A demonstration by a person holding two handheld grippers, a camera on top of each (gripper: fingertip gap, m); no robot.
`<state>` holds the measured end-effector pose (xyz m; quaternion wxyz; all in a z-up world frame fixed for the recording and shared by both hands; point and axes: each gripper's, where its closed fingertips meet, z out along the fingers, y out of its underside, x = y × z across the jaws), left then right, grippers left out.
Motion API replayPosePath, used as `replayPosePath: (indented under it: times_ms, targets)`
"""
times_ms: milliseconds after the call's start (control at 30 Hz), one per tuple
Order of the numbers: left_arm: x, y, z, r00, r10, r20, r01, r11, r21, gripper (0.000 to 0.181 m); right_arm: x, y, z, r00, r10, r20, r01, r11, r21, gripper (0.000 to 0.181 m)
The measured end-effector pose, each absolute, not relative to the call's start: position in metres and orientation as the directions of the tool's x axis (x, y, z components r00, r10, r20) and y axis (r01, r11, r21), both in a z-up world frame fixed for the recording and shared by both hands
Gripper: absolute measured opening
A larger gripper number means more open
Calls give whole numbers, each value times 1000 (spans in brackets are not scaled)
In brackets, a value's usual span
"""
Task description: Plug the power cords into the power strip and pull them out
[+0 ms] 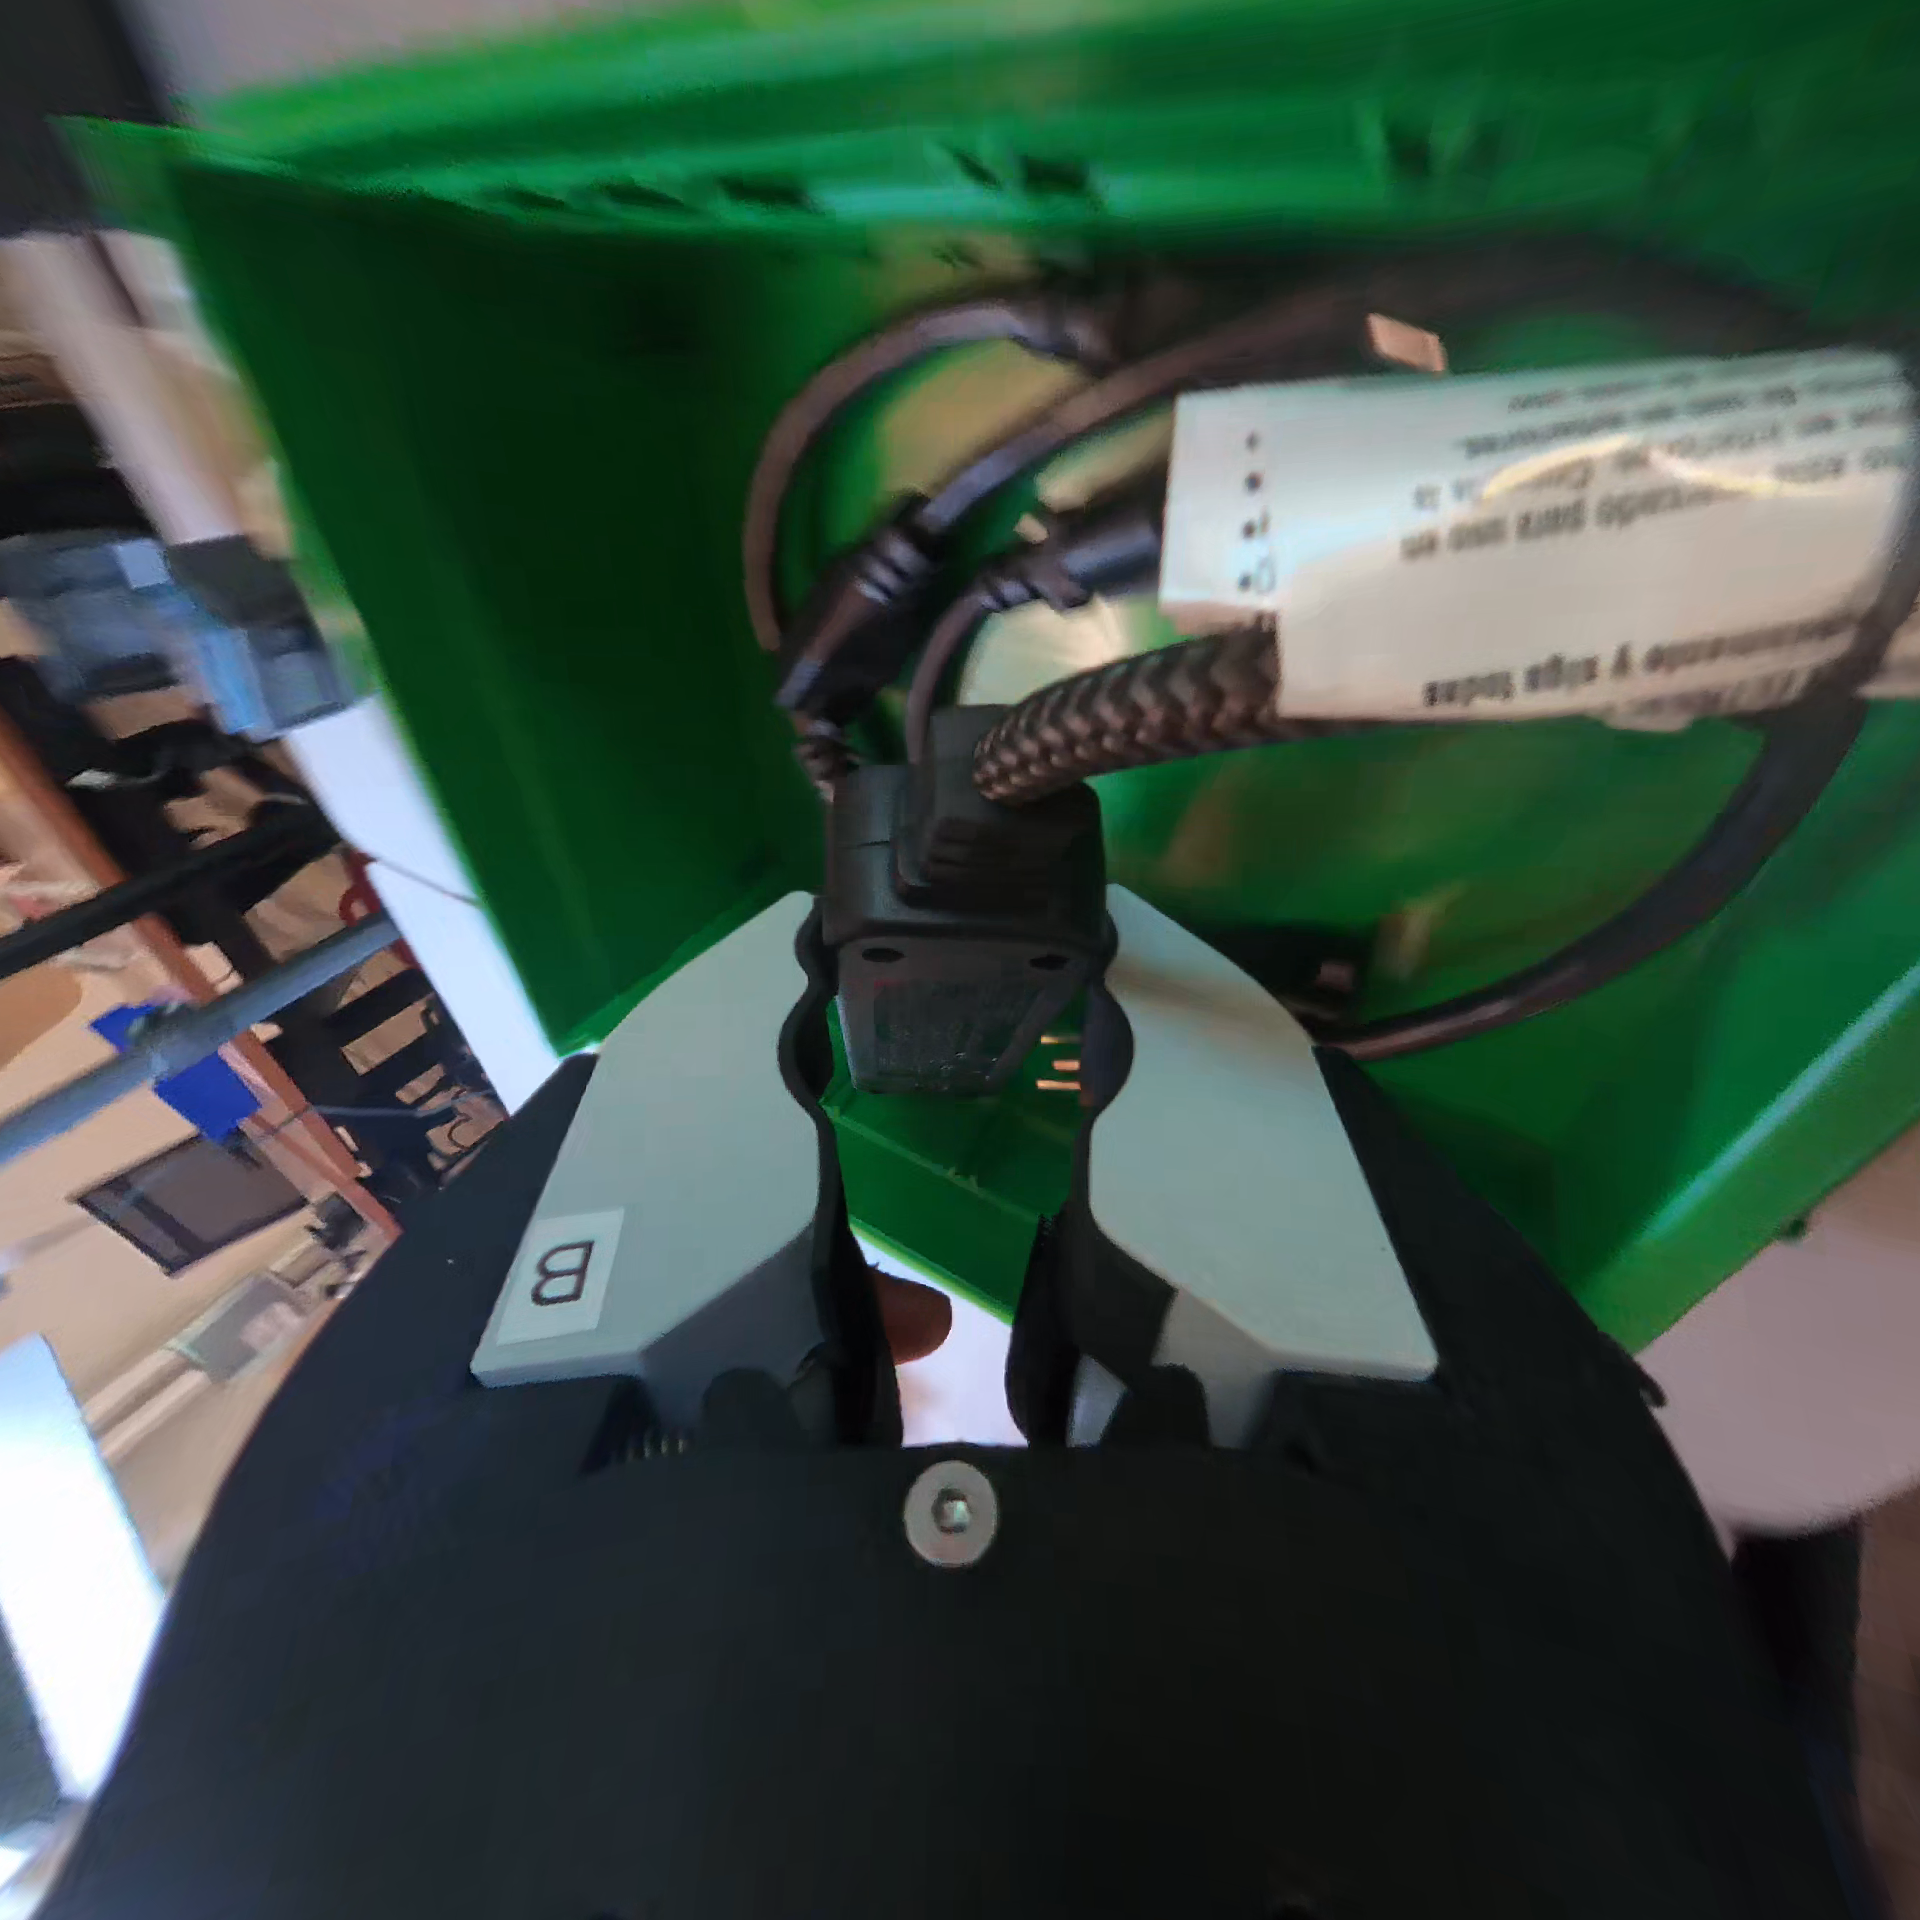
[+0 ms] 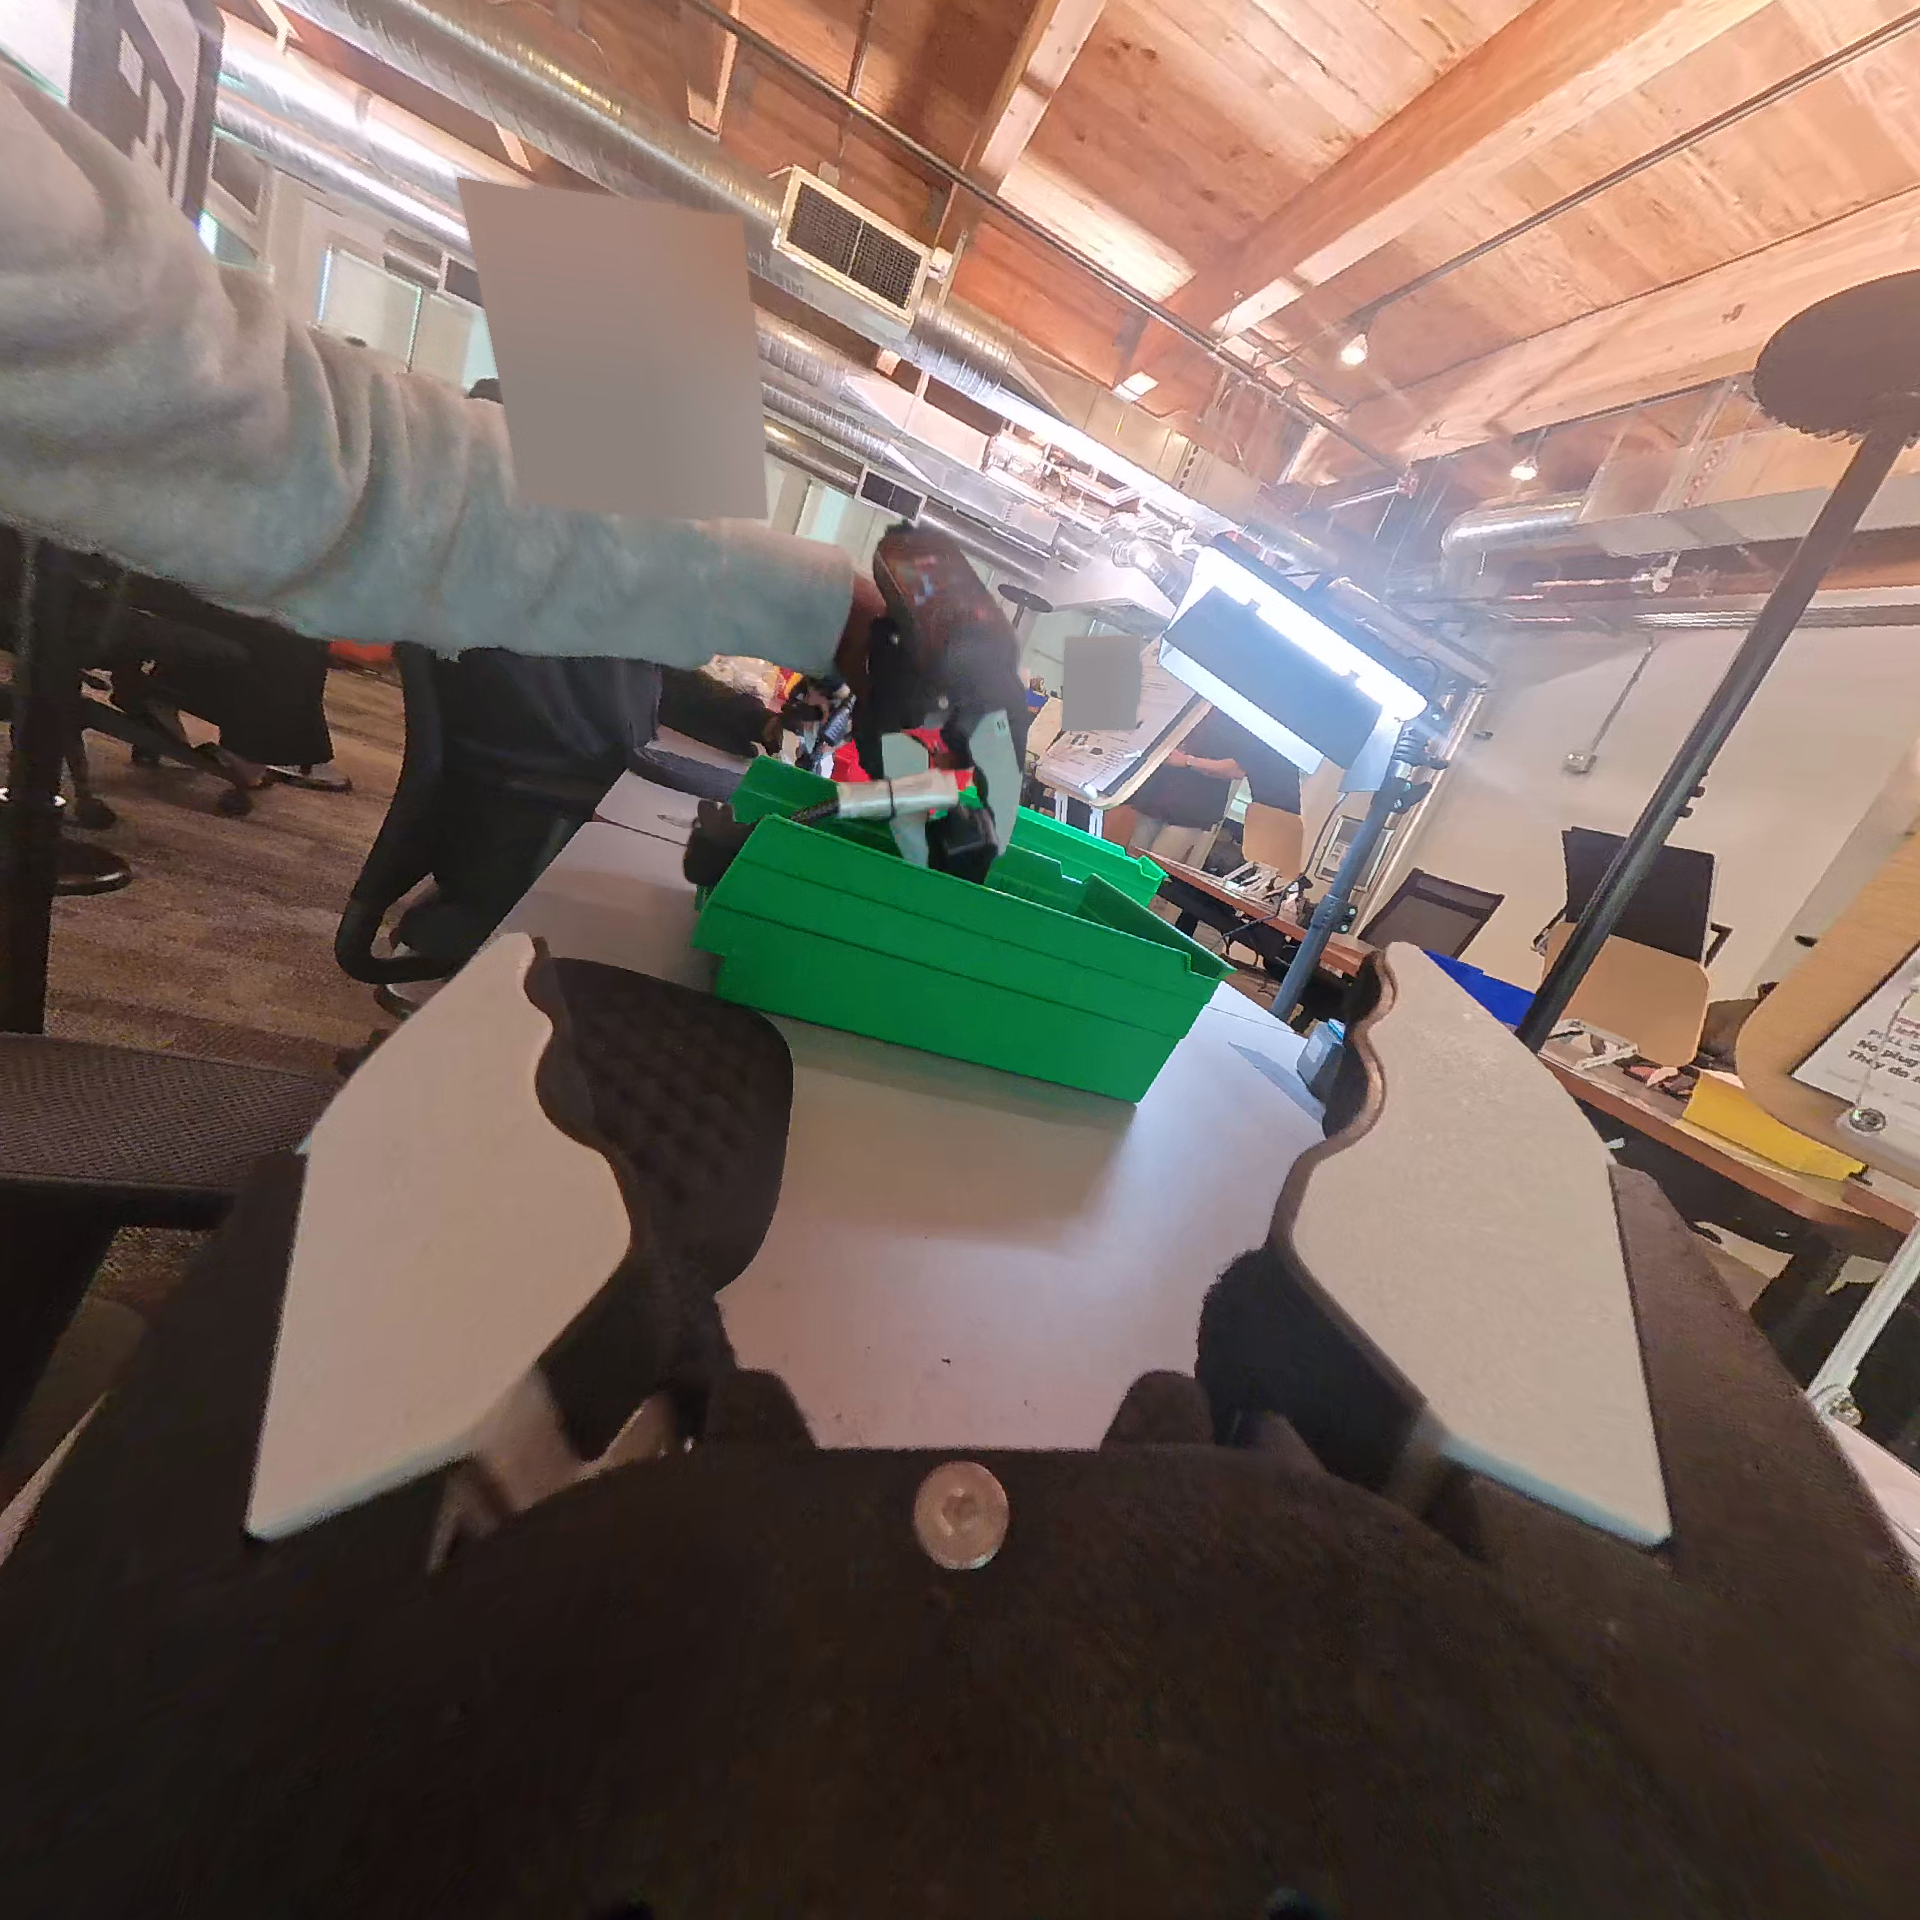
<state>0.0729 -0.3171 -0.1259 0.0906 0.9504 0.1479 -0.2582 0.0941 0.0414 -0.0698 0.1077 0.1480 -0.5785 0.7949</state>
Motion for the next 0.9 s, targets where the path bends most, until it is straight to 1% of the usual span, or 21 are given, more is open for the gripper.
replayPosePath:
  times_ms: [133,233,300,400,467,500,600,700,800,900]
  targets:
    - [62,-302,-97,649,364,-668,342,-924,-172,45,94,41,-72,-928,5,373,-358,-295,-886,139]
    - [55,-300,-70,437,455,-776,301,-887,-351,45,94,39,-75,-922,3,387,-373,-277,-885,139]
    - [55,-302,-48,268,516,-814,252,-853,-458,45,94,38,-77,-920,1,393,-379,-265,-887,138]
    - [64,-307,-8,19,632,-775,123,-771,-625,46,95,37,-80,-920,-6,392,-378,-256,-890,138]
    - [73,-303,19,-84,718,-691,-18,-695,-719,46,94,36,-81,-920,-8,392,-378,-249,-892,138]
    - [79,-297,32,-103,762,-639,-112,-647,-754,45,94,36,-82,-920,-8,392,-378,-245,-893,138]
    - [94,-266,66,-14,889,-457,-360,-431,-827,45,93,35,-83,-924,-12,383,-369,-238,-898,138]
    - [104,-219,84,177,925,-336,-492,-212,-844,45,92,36,-83,-933,-21,358,-343,-243,-907,137]
    - [114,-159,85,370,881,-295,-549,-49,-834,45,92,39,-79,-949,-49,312,-289,-266,-920,129]
    - [122,-98,72,527,805,-272,-551,80,-831,45,93,46,-70,-966,-93,243,-202,-321,-925,117]
